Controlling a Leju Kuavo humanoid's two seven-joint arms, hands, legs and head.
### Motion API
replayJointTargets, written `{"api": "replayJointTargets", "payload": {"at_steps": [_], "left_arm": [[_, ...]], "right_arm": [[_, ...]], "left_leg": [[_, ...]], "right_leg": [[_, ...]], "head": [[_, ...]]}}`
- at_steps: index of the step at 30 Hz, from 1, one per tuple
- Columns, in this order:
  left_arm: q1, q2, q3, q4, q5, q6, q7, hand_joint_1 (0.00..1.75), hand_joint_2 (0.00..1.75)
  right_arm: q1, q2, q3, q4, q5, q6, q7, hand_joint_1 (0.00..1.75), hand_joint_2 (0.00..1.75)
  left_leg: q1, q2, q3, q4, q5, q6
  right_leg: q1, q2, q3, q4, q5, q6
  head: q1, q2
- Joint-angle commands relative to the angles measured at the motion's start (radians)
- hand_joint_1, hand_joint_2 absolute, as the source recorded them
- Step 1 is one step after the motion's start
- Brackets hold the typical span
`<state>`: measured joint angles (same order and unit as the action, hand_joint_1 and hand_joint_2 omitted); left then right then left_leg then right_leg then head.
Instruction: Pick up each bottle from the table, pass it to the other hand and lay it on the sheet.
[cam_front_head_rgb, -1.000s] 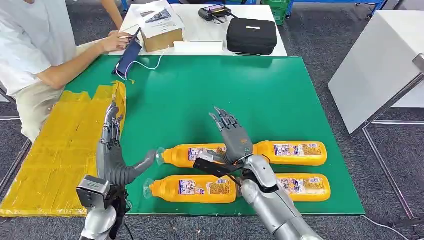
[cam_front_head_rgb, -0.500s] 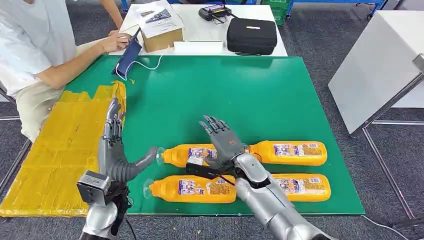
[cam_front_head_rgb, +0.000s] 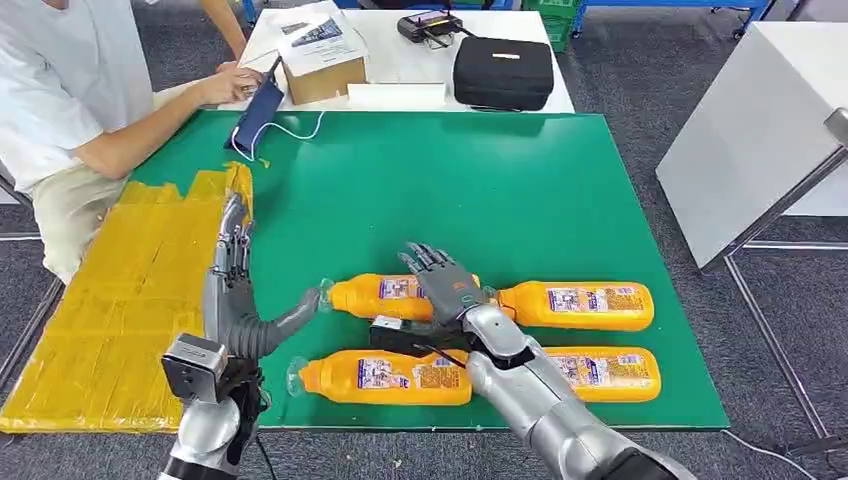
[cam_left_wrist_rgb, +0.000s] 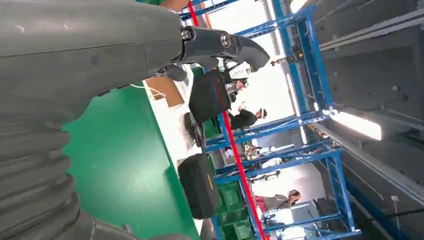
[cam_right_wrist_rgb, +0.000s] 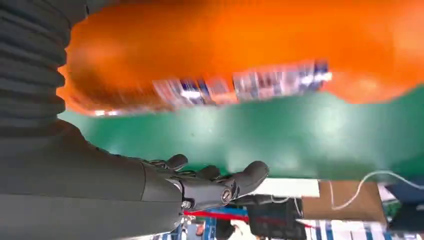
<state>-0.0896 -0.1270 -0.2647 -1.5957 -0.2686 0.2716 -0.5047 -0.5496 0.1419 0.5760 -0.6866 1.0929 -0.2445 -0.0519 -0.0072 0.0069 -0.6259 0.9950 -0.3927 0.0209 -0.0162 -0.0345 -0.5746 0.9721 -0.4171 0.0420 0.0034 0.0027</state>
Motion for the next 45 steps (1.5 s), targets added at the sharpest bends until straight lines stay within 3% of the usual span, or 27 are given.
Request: {"api": "replayJointTargets", "payload": {"at_steps": [1,19,20,21,22,24,28,39,43,45], "left_arm": [[-0.041,0.002,-0.020,0.073,0.007,-0.003,0.006,0.00,1.75],[-0.060,-0.002,-0.028,0.100,0.017,-0.005,0.006,0.00,1.75],[-0.060,-0.003,-0.028,0.100,0.017,-0.004,0.006,0.00,1.75],[-0.060,-0.003,-0.029,0.100,0.018,-0.004,0.006,0.00,1.75],[-0.059,-0.004,-0.030,0.099,0.018,-0.003,0.006,0.00,1.75],[-0.059,-0.004,-0.031,0.099,0.018,-0.003,0.006,0.00,1.75],[-0.061,-0.003,-0.031,0.099,0.018,-0.005,0.007,0.00,1.75],[-0.057,-0.003,-0.038,0.091,0.010,-0.006,0.010,0.00,1.75],[-0.062,-0.004,-0.074,0.109,-0.035,-0.011,0.020,0.00,1.75],[-0.065,-0.015,-0.101,0.139,-0.073,0.014,0.017,0.00,1.75]], "right_arm": [[-0.078,-0.005,0.041,0.158,-0.003,0.015,0.012,0.00,1.75],[-0.114,-0.001,0.058,0.261,0.018,0.036,0.041,0.00,1.75],[-0.116,0.000,0.060,0.266,0.026,0.027,0.048,0.09,1.75],[-0.117,0.000,0.062,0.270,0.033,0.025,0.054,0.58,1.75],[-0.117,0.001,0.064,0.273,0.039,0.025,0.059,1.34,1.75],[-0.113,0.002,0.059,0.271,0.036,0.018,0.056,1.55,1.75],[-0.109,0.004,0.049,0.264,0.037,0.002,0.053,1.75,1.75],[-0.086,0.008,0.012,0.216,0.033,-0.081,0.041,1.75,1.75],[0.040,0.025,-0.195,-0.039,-0.207,-0.322,-0.169,1.75,1.75],[0.133,0.017,-0.251,-0.259,-0.273,-0.356,-0.215,1.75,1.75]], "left_leg": [[0.001,-0.001,0.003,0.000,-0.002,-0.002],[0.001,-0.002,0.002,0.001,-0.001,-0.002],[0.001,-0.002,0.002,0.000,-0.001,-0.001],[0.001,-0.002,0.003,0.001,-0.002,-0.002],[0.001,-0.002,0.002,0.000,-0.001,-0.001],[0.001,-0.001,0.001,0.000,0.000,-0.001],[0.001,-0.002,0.002,0.000,-0.001,-0.001],[0.003,-0.002,0.006,0.002,-0.004,-0.003],[0.001,-0.002,0.002,0.000,-0.001,-0.002],[0.001,-0.002,0.001,0.000,-0.001,-0.001]], "right_leg": [[0.001,0.001,0.004,-0.001,-0.002,-0.002],[0.001,0.001,0.003,0.000,-0.002,-0.001],[0.000,0.001,0.002,0.000,-0.001,-0.001],[0.001,0.001,0.004,0.000,-0.002,-0.002],[0.001,0.000,0.003,0.000,-0.001,-0.001],[0.000,0.000,0.001,-0.001,-0.001,-0.001],[0.001,0.001,0.003,-0.001,-0.001,-0.001],[0.002,0.003,0.007,0.000,-0.004,-0.003],[0.001,0.001,0.002,-0.001,-0.002,-0.002],[0.001,-0.001,0.001,-0.001,-0.001,-0.001]], "head": [[0.001,0.000],[0.000,0.000],[0.000,0.000],[0.000,0.000],[0.000,0.000],[0.000,0.000],[0.000,0.000],[0.000,0.000],[0.000,0.000],[0.000,0.000]]}}
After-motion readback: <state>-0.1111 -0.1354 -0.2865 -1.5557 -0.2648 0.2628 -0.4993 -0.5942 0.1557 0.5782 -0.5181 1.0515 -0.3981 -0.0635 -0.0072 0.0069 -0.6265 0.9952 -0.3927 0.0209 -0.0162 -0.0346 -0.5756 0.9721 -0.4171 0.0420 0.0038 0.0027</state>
